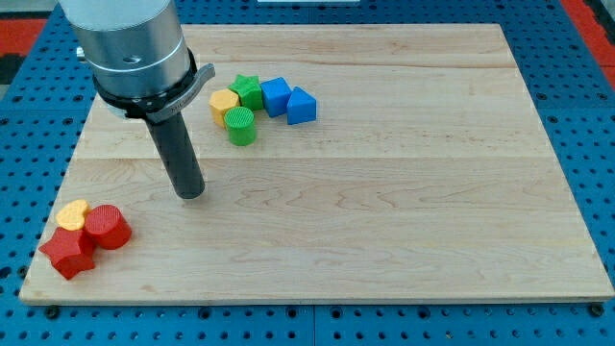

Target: Move your arm above the blue cube

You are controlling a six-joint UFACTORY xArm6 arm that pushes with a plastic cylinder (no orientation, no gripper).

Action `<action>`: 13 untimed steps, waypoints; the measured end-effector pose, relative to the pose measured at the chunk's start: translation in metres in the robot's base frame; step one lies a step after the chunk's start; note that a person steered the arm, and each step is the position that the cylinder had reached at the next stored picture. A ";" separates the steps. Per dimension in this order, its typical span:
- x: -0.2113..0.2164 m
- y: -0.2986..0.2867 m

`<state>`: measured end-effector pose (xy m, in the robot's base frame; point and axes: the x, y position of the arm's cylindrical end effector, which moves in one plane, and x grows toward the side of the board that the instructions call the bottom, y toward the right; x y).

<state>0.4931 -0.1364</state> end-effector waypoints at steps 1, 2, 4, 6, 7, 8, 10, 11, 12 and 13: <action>-0.002 0.000; -0.002 0.000; -0.015 0.000; -0.026 0.039; -0.029 0.106; -0.088 0.200; -0.211 0.170; -0.215 0.168; -0.221 0.161; -0.225 0.152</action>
<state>0.2681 0.0156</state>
